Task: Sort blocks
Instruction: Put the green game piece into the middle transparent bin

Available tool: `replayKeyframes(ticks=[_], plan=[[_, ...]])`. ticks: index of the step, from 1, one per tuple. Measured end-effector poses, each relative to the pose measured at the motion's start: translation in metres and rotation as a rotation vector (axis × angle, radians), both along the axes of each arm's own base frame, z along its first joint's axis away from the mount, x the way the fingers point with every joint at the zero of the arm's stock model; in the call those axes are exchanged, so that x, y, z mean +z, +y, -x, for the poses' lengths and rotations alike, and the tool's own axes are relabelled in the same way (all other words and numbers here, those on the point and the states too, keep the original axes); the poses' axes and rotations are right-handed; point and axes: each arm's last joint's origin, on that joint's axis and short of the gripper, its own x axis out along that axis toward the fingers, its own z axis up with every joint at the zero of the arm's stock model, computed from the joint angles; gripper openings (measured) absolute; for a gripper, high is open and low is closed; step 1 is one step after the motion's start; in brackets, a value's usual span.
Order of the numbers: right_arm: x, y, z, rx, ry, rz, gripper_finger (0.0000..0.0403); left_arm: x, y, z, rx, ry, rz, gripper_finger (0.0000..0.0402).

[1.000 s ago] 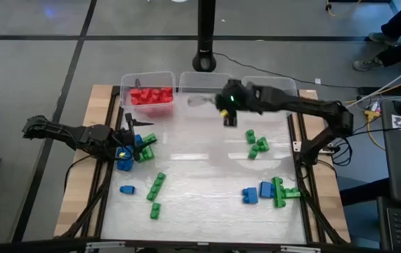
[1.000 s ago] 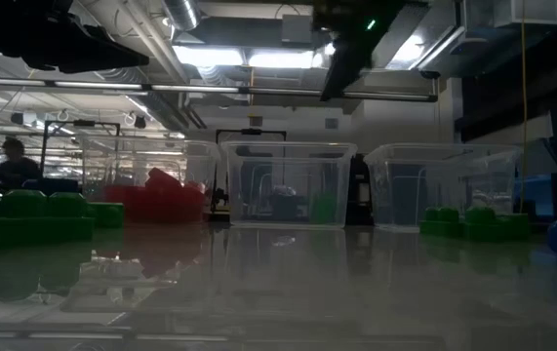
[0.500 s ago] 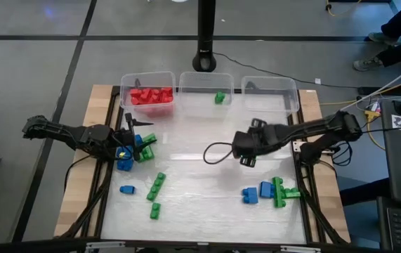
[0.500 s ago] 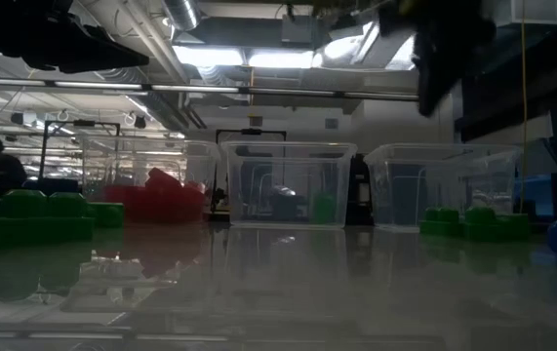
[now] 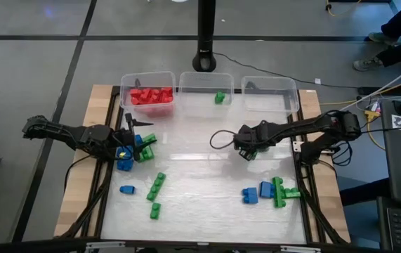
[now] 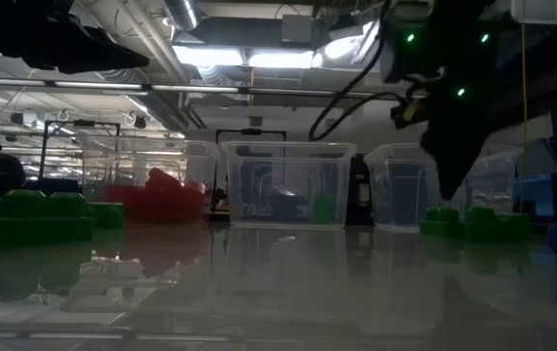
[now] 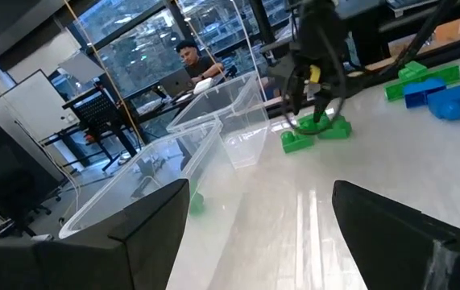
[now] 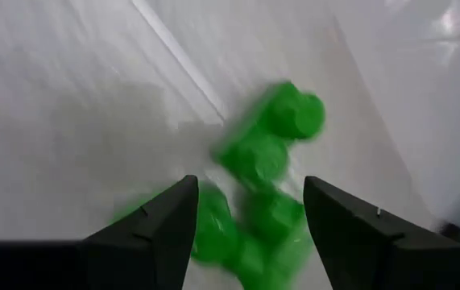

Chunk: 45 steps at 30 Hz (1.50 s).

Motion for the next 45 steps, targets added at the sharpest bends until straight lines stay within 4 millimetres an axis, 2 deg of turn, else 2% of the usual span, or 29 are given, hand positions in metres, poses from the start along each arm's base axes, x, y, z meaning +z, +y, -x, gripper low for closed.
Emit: replayKeyframes(ticks=[7,15,20,25,30,34,39,45], plan=[[-0.008,-0.022,-0.002,-0.055,-0.059,-0.01,0.0225,-0.002,0.0,0.0,0.0,0.024,-0.003,0.0296],[-0.01,-0.035,-0.001,-0.133,-0.059,0.045,0.0225,-0.004,0.0,0.0,0.0,0.046,-0.005,0.0296],[-0.026,-0.037,-0.006,-0.146,-0.068,0.03,0.0225,-0.004,0.0,0.0,0.0,0.046,-0.005,0.0296],[-0.047,-0.036,0.001,-0.177,-0.067,0.013,0.0225,-0.004,0.0,0.0,0.0,0.045,-0.004,0.0296],[-0.054,-0.035,0.005,-0.17,-0.082,0.023,0.0225,-0.003,0.0,0.0,0.001,0.032,0.002,0.0296],[-0.055,-0.035,0.004,-0.136,-0.075,0.025,0.0201,-0.003,0.0,0.0,0.001,0.033,0.002,0.0296],[-0.054,-0.035,0.003,-0.081,-0.064,0.026,0.0135,-0.003,0.0,0.0,0.001,0.033,0.004,0.0296],[-0.049,-0.035,-0.004,0.01,-0.057,0.006,0.0133,-0.003,0.0,0.0,0.001,0.032,0.004,0.0296]])
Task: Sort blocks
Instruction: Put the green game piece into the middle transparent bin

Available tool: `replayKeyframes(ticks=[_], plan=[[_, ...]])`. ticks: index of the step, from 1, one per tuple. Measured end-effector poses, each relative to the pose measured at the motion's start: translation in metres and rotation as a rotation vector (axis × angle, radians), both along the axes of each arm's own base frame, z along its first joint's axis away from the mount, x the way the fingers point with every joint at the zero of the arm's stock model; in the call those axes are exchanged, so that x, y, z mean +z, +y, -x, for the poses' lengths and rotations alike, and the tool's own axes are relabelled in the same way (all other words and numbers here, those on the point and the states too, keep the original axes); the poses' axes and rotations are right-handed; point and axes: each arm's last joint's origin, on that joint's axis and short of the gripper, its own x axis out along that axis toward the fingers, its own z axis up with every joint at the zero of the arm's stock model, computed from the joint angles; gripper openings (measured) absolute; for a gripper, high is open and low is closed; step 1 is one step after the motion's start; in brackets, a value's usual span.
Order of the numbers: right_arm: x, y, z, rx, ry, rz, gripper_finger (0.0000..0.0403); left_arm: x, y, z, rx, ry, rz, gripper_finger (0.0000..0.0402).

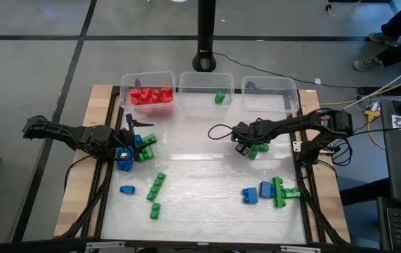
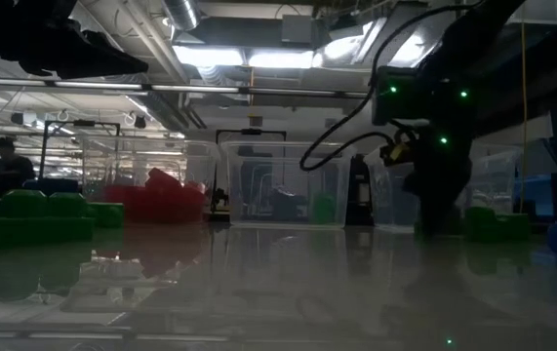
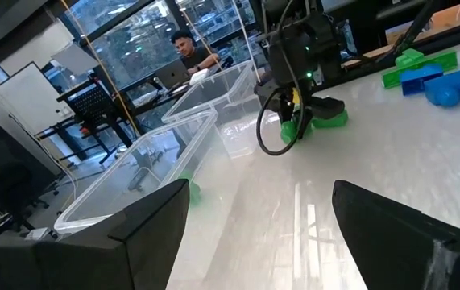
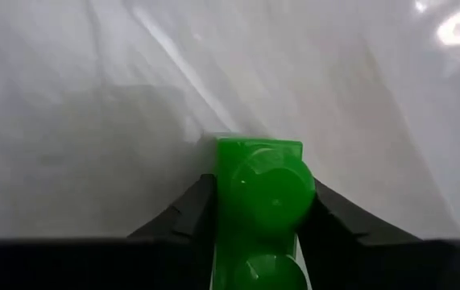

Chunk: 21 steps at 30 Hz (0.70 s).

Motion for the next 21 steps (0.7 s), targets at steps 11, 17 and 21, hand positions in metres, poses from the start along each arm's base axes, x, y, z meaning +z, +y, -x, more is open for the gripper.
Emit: replayKeyframes(ticks=[11,17,21], plan=[[0.075,-0.006,-0.057,0.304,-0.214,0.023,0.0139,0.0,0.0,0.0,0.0,0.0,0.0,0.0296],[0.131,-0.01,-0.083,0.46,-0.37,0.164,0.0144,0.0,0.0,0.0,0.0,0.0,0.0,0.0296],[0.157,-0.022,-0.093,0.477,-0.449,0.344,0.0144,0.0,0.0,0.0,0.0,0.0,0.0,0.0296]])
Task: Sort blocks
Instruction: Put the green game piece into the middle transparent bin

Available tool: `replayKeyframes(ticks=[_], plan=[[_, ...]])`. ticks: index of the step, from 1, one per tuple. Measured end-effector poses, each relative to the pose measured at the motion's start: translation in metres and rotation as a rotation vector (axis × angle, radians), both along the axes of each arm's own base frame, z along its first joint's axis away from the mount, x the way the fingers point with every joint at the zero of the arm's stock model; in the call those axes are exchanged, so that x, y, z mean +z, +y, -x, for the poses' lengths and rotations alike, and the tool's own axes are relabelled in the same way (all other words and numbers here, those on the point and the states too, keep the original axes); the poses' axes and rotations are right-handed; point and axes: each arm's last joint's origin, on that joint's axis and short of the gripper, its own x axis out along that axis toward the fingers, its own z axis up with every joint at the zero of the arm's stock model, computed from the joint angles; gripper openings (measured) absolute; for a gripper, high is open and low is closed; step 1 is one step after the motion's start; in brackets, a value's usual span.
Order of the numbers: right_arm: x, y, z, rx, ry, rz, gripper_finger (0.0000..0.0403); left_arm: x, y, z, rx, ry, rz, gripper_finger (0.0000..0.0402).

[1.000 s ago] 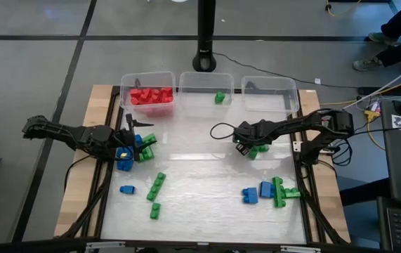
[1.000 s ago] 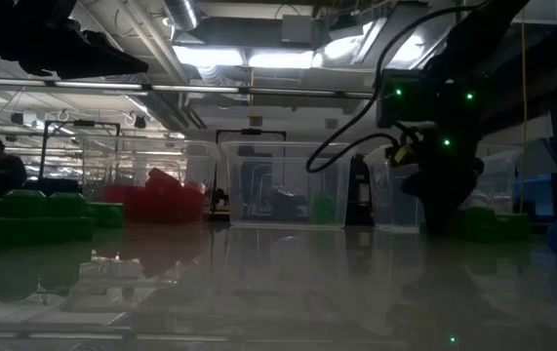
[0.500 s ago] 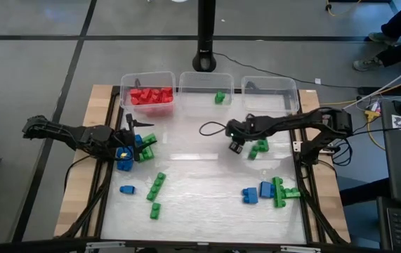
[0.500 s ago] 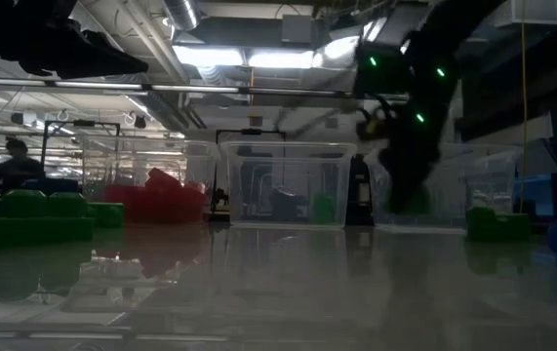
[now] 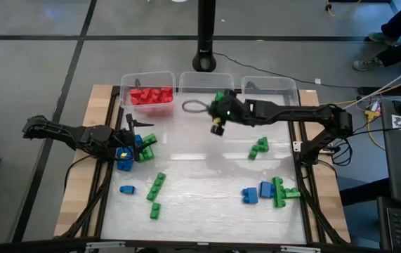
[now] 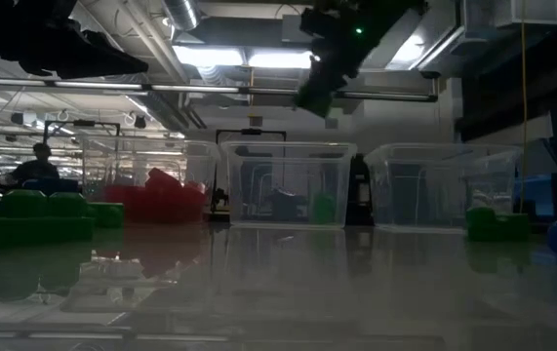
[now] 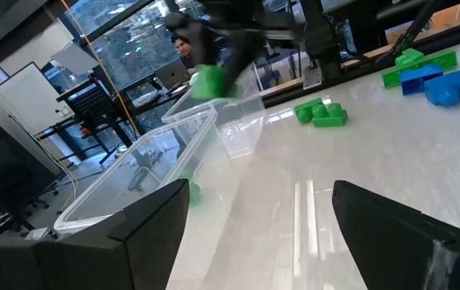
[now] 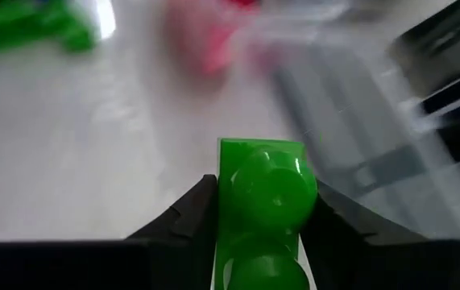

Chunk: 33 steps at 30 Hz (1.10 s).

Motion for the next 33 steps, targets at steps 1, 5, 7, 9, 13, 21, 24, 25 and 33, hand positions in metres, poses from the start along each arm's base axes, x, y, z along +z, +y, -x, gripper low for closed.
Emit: replayKeyframes(ticks=[1,5,7,9,13,21,24,25,33], plan=[[0.003,-0.005,-0.001,-0.018,-0.021,0.039,0.0144,0.0,0.0,0.0,0.0,0.0,0.0,0.0296],[0.012,-0.028,0.0,-0.111,-0.049,0.192,0.0153,0.0,0.0,0.0,0.0,0.0,0.0,0.0296],[0.013,-0.04,0.001,-0.132,-0.033,0.234,0.0162,0.0,0.0,0.0,0.0,0.0,0.0,0.0296],[0.009,-0.052,0.004,-0.165,-0.016,0.235,0.0173,0.0,0.0,0.0,0.001,-0.002,0.007,0.0296],[-0.003,-0.071,0.003,-0.213,0.01,0.206,0.0203,0.0,0.0,0.0,0.001,-0.004,0.01,0.0296],[-0.008,-0.068,0.0,-0.123,0.08,0.123,0.0291,0.0,0.0,0.0,0.001,-0.004,0.01,0.0296],[0.011,-0.054,0.003,-0.07,0.126,0.052,0.0303,0.0,0.0,0.0,0.001,-0.004,0.009,0.0296],[0.018,-0.047,0.004,-0.053,0.152,0.029,0.0304,0.0,0.0,0.0,0.001,-0.004,0.009,0.0296],[0.033,0.029,0.023,0.122,0.477,-0.103,0.0297,0.0,0.0,0.0,0.001,-0.005,0.011,0.0296]])
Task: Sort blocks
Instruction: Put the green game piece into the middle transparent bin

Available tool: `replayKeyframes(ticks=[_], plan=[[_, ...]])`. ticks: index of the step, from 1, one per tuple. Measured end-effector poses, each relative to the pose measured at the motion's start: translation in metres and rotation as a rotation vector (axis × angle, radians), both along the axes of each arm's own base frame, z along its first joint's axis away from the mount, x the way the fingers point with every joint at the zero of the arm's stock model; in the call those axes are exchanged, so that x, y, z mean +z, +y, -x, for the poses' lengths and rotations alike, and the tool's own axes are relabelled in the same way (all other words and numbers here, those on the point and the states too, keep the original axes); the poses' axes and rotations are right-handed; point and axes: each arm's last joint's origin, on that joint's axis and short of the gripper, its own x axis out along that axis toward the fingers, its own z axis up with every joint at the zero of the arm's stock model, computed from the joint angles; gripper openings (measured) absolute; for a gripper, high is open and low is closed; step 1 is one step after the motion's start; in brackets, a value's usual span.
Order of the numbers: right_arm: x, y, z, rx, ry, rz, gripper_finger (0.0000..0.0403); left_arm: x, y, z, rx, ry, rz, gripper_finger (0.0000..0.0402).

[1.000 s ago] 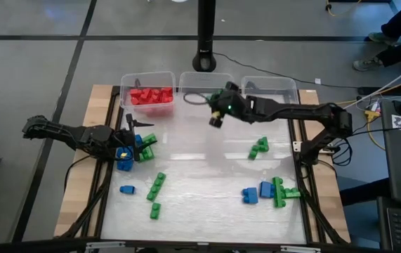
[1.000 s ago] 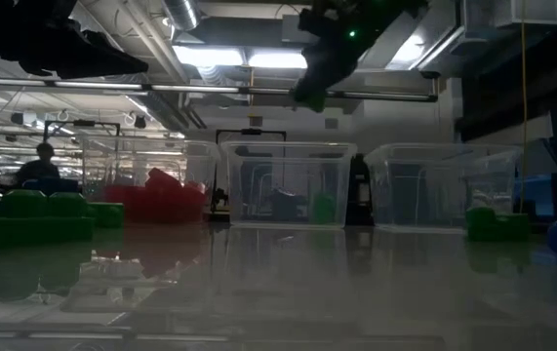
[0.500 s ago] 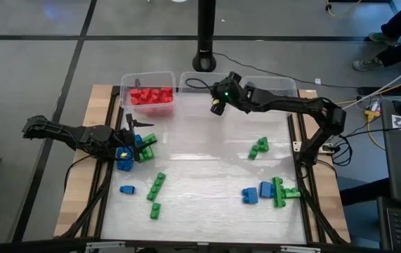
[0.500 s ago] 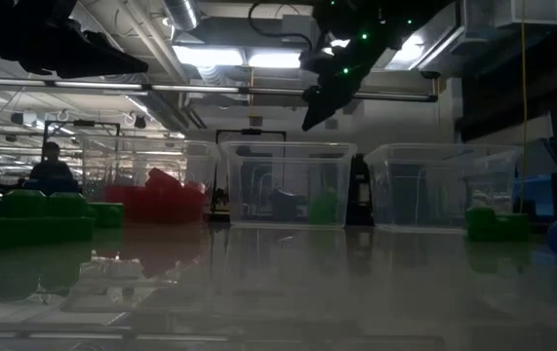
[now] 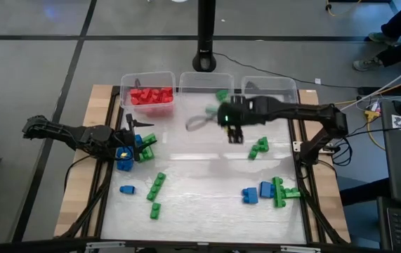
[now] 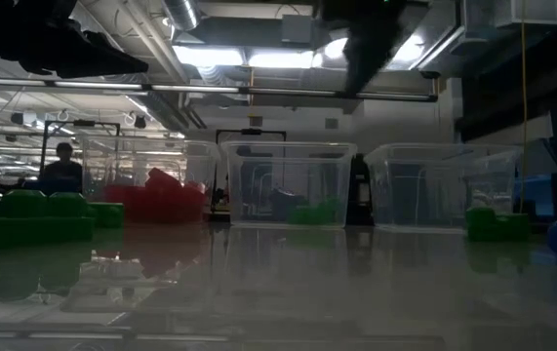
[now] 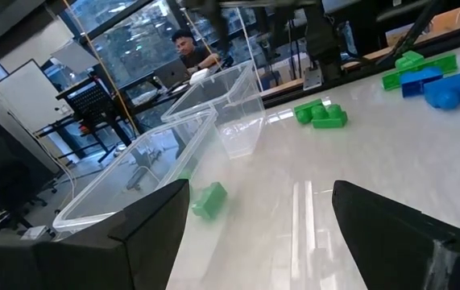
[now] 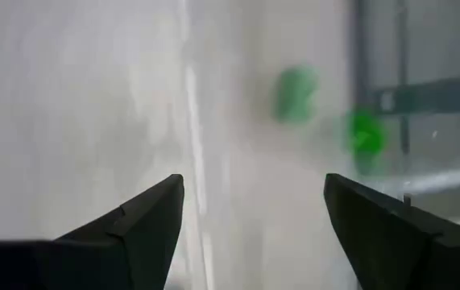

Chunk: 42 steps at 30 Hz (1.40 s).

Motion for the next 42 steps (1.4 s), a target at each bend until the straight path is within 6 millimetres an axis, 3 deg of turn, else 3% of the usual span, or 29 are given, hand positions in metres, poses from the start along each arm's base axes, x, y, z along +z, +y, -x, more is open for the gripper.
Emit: replayKeyframes(ticks=[6,12,22,27,34,42], plan=[[-0.029,0.047,0.019,0.078,0.259,-0.028,0.0296,0.0,0.0,0.0,0.0,-0.002,0.005,0.0296],[-0.067,0.068,0.037,0.12,0.444,-0.094,0.0296,0.0,0.0,0.0,0.0,-0.002,0.006,0.0296],[-0.11,0.072,0.06,0.269,0.672,-0.052,0.0296,0.0,0.0,0.0,0.001,-0.003,0.007,0.0296],[-0.122,0.071,0.061,0.314,0.663,0.002,0.0296,0.0,0.0,0.0,0.0,-0.002,0.005,0.0296],[-0.154,0.069,0.066,0.457,0.648,0.033,0.0296,0.0,0.0,0.0,0.0,-0.002,0.005,0.0296],[-0.183,0.067,0.074,0.506,0.614,0.085,0.0289,0.0,0.0,0.0,0.0,-0.001,0.003,0.0296]])
